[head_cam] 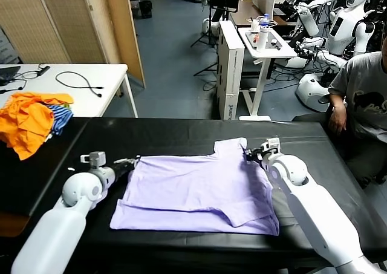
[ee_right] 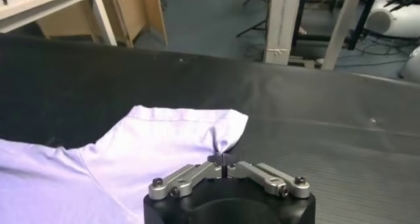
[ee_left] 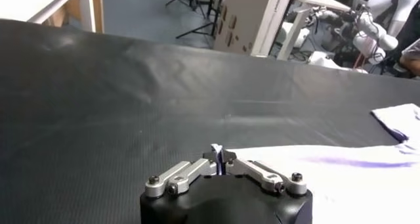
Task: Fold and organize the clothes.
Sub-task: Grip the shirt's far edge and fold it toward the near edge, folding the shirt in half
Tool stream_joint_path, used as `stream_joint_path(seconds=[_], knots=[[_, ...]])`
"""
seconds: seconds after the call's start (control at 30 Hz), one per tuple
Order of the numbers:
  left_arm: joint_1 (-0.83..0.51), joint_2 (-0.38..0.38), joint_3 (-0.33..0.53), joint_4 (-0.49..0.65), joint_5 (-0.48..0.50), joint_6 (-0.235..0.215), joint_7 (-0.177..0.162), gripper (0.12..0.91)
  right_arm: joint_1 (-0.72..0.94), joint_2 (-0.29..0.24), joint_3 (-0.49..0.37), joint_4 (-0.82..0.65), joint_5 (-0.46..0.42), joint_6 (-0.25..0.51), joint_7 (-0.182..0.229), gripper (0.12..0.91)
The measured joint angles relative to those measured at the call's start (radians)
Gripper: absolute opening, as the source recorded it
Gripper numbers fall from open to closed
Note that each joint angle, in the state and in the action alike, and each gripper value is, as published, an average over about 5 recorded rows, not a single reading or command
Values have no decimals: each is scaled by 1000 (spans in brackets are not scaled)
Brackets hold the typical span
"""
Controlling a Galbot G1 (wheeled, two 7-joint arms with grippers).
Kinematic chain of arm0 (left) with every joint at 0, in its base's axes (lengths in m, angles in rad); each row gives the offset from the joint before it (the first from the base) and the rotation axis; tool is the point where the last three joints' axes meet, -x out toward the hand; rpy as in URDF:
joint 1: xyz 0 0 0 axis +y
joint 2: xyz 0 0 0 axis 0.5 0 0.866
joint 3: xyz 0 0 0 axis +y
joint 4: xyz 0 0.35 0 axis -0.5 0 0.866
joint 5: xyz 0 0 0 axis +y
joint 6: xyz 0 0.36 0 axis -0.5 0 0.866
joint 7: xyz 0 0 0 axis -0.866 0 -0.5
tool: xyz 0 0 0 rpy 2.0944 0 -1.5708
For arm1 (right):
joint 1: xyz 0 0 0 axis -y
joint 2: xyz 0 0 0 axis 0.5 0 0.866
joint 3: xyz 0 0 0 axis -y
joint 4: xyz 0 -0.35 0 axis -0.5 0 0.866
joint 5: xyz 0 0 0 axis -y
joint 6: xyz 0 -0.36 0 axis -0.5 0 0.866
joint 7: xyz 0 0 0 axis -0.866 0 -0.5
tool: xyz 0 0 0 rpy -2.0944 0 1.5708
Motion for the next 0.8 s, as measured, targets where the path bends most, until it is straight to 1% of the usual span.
stream_joint_path(seconds=[0.07,0.17,0.4,0.6,0.7,0.8], knots=[[9,6,-9,-15,-9,0,-3,144,-15,-11,12,26,7,-2,1,139],[27,15,-26,-42,-16,-2,-4,147,-42,-31,34,71,19,-10,4,139],[97,39,-74,-120,-25,-7,-5,147,-121,-83,90,208,36,-57,42,139],[198,58,-127,-243,-31,-5,-8,147,-233,-133,156,358,21,-57,56,139],[255,58,-150,-309,-27,1,-16,147,-310,-153,195,428,1,-57,60,139],[311,55,-169,-368,-13,6,-25,147,-389,-162,230,489,-4,-57,73,139]])
